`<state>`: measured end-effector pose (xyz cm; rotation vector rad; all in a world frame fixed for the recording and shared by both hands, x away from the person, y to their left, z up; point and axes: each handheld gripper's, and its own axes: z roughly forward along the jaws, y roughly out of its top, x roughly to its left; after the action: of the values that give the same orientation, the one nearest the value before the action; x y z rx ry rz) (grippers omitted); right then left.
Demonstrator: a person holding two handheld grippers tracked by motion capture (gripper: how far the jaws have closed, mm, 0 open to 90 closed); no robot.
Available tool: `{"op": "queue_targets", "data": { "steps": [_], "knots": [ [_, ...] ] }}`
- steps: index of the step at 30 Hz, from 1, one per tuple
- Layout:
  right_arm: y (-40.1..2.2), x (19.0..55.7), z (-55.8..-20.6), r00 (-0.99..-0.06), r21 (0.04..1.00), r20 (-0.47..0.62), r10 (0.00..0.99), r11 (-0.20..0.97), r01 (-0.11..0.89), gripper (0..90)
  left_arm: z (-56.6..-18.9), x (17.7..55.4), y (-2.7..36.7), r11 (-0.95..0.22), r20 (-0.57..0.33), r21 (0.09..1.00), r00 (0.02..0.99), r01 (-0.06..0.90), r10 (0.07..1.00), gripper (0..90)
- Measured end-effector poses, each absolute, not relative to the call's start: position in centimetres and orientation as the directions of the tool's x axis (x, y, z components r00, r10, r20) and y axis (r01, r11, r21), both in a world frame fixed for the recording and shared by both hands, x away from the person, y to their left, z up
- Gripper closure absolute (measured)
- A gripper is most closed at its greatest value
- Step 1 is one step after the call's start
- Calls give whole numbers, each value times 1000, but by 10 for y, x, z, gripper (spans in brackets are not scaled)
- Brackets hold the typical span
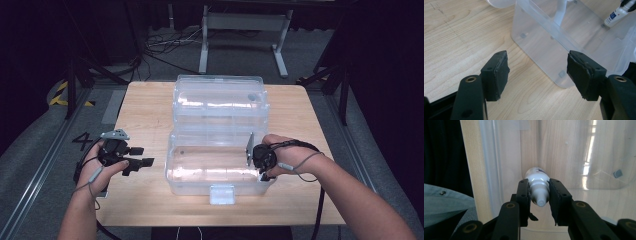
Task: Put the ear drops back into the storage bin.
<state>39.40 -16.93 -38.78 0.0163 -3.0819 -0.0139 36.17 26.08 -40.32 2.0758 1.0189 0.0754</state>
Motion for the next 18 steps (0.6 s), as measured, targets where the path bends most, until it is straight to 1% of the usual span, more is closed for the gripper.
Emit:
{"op": "queue_targets", "data": {
  "steps": [13,18],
  "knots": [
    [-168,395,-395,-997,-5,70,-16,1000,-16,711,-404,362,260,-352,-279,680,671,643,687,340],
    [-168,395,-394,-997,1,76,-18,1000,-18,689,-404,362,260,-354,-277,680,672,642,687,335]
  ]
}}
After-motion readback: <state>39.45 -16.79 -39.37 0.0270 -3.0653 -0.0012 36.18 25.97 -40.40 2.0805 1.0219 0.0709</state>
